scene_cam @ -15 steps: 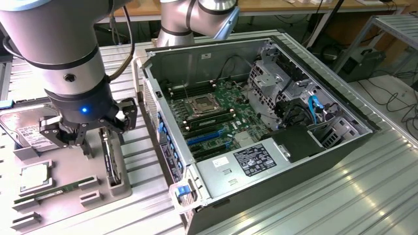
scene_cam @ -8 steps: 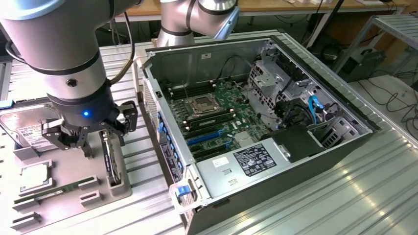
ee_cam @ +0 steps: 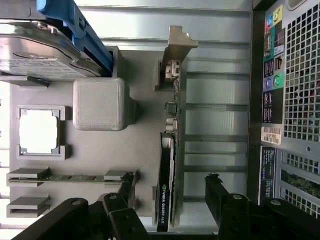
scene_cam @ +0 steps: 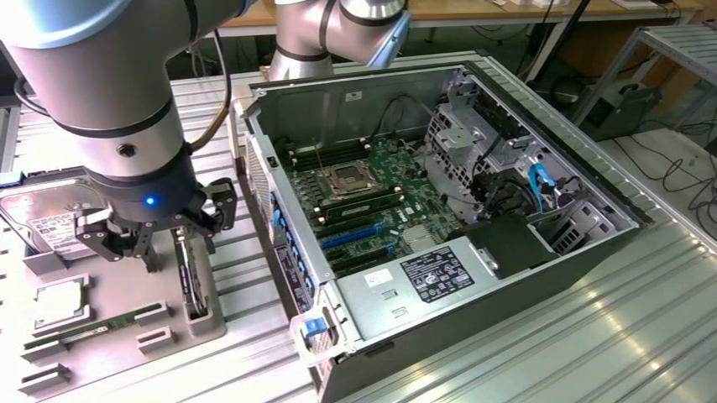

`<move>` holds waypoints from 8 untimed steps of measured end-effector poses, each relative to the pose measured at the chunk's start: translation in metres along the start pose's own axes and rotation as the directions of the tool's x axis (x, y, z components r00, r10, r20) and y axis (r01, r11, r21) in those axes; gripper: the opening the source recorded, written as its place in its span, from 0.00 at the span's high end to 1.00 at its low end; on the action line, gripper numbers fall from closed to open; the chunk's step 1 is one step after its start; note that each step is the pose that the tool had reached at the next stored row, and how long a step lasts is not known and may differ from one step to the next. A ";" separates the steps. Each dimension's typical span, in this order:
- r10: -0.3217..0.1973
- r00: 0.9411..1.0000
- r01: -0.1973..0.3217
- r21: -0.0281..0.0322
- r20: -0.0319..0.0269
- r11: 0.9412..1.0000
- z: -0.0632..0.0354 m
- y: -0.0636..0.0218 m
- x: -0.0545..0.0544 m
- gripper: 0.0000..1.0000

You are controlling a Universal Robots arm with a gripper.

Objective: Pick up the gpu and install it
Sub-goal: 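Pick up the gpu and move the gpu toward the slot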

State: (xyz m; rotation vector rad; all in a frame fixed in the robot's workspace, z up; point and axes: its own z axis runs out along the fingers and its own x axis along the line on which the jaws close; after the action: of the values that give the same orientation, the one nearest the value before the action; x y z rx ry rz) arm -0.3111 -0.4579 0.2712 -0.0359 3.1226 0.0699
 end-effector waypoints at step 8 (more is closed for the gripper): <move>0.000 1.000 0.000 0.000 0.000 1.000 0.0086 -0.0005 0.000 0.32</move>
State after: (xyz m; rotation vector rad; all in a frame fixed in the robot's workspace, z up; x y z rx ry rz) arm -0.3111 -0.4579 0.2626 -0.0359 3.1228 0.0699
